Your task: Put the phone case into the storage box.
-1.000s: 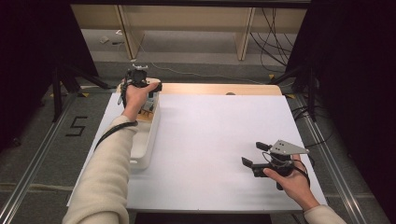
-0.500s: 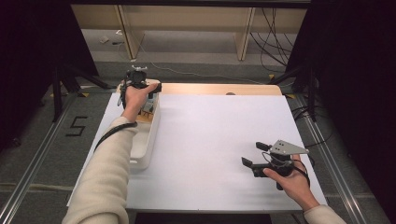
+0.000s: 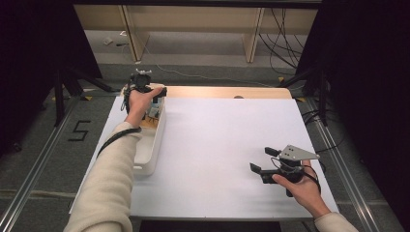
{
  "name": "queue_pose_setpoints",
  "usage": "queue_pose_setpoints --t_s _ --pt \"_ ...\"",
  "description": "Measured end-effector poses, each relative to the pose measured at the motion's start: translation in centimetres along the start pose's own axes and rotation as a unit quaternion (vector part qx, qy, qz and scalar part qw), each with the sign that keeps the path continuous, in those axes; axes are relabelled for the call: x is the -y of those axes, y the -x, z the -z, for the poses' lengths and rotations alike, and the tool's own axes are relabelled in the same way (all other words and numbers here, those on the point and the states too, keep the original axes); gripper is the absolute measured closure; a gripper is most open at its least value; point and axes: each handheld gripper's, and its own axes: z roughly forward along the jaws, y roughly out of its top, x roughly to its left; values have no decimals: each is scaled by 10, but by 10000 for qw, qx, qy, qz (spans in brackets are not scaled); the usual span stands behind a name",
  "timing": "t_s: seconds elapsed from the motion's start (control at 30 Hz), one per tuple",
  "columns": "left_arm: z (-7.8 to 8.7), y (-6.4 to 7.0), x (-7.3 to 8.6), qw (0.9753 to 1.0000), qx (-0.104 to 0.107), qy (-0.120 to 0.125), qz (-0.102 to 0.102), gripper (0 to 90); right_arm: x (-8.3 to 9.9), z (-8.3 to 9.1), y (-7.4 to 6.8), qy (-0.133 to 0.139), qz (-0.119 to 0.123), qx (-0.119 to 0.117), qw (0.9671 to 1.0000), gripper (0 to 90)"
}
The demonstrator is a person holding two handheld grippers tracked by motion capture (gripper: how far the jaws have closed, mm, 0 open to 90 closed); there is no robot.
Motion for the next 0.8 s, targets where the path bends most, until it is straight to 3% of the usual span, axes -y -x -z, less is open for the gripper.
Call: queue_pose_setpoints --t_s 0.8 --pt "3 -1 3 10000 64 8 -37 92 0 0 0 -5 5 -5 10000 154"
